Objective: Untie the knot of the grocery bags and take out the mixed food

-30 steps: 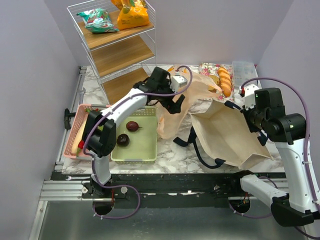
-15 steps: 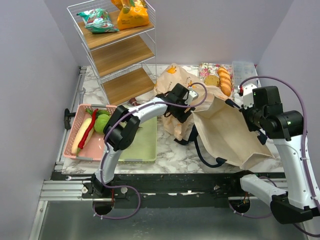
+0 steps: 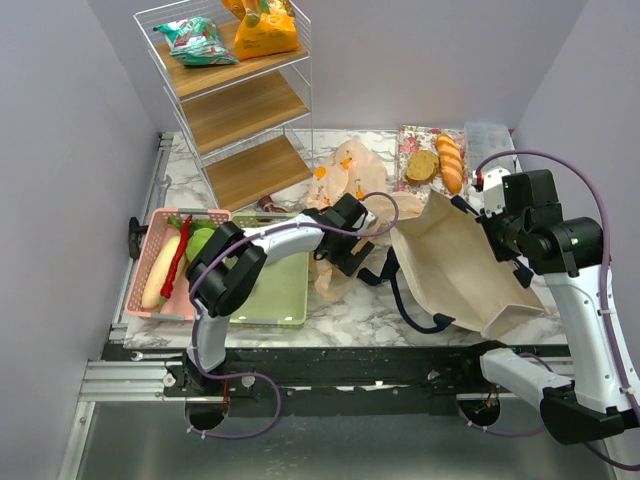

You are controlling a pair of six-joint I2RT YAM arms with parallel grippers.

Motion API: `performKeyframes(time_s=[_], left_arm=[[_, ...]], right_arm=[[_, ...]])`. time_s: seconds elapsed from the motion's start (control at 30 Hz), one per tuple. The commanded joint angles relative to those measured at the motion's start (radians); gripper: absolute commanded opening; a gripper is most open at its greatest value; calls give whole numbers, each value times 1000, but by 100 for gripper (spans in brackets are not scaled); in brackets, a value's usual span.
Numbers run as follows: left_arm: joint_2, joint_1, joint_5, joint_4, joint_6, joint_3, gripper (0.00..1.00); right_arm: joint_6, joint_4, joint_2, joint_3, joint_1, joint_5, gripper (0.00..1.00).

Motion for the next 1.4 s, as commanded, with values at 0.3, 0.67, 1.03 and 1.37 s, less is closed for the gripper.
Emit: performKeyframes(time_s=[0.3,0.67,1.03,1.37], left_arm=[[38,-55,121,7,-35,-59,0],[-653,-3,197,319,-14,-152,0],[-1010,-74,197,416,124,-117,0],[-1045,-395,346,462,363,-106,0]], right_arm=[[-28,-34,-29,-18,-6,-61,1],[-64,-57,-56,37,-6,-529,1],[75,45,25,253,-6,-956,1],[177,213,70,-88,-6,-830,1]])
